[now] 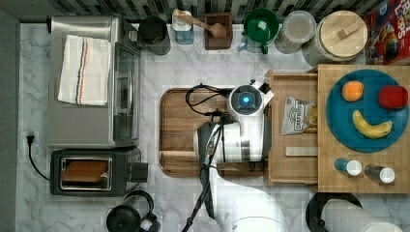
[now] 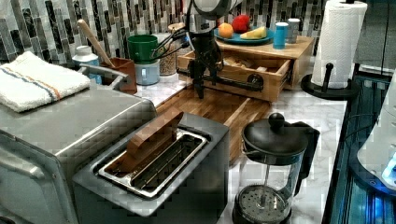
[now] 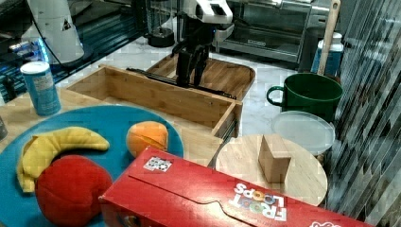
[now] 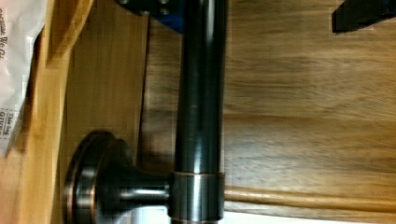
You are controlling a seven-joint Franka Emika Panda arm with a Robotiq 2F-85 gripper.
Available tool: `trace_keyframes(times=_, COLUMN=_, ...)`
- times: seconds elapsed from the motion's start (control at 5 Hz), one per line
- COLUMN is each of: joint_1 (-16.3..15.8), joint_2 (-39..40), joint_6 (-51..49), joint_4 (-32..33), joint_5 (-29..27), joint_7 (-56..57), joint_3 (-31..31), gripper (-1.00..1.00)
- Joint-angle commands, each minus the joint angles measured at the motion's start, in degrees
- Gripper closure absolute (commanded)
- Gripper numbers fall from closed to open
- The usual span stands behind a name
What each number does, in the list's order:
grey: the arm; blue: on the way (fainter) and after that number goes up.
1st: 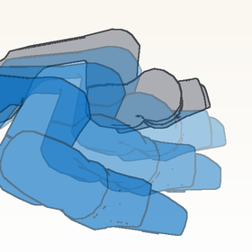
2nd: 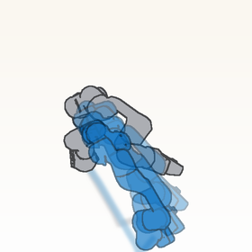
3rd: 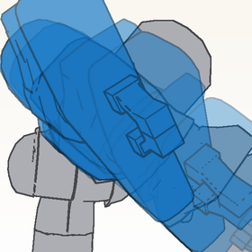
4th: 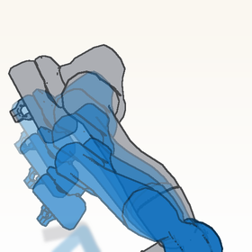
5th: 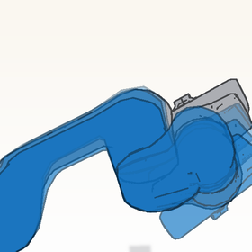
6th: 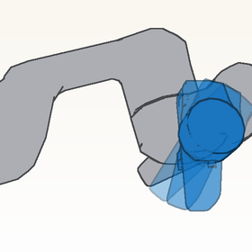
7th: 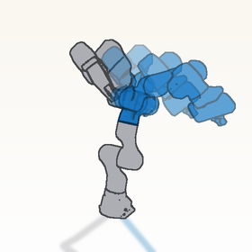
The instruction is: Open the drawer.
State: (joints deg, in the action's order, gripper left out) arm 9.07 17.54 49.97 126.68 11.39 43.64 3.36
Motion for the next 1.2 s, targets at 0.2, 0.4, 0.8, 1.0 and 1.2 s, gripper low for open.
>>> trace_keyframes(times=0.2, joint_1=-7.2, joint_2=0.9, joint_6=-1.1, joint_4=-5.6, joint_5=-3.8, joint_7=-11.6, joint_3=5.3, gripper=-1.00)
trace_keyframes(times=0.4, joint_1=-8.0, joint_2=1.3, joint_6=-2.0, joint_4=-6.6, joint_5=-5.8, joint_7=-11.6, joint_3=5.3, gripper=-1.00)
trace_keyframes(times=0.8, joint_1=-7.6, joint_2=1.0, joint_6=-2.1, joint_4=-6.8, joint_5=-6.8, joint_7=-11.7, joint_3=5.9, gripper=-1.00)
trace_keyframes(times=1.0, joint_1=-7.8, joint_2=1.0, joint_6=-2.2, joint_4=-6.8, joint_5=-6.9, joint_7=-11.7, joint_3=5.8, gripper=-1.00)
trace_keyframes(times=1.2, joint_1=-8.0, joint_2=0.9, joint_6=-2.1, joint_4=-6.8, joint_5=-7.0, joint_7=-11.6, joint_3=5.5, gripper=-1.00)
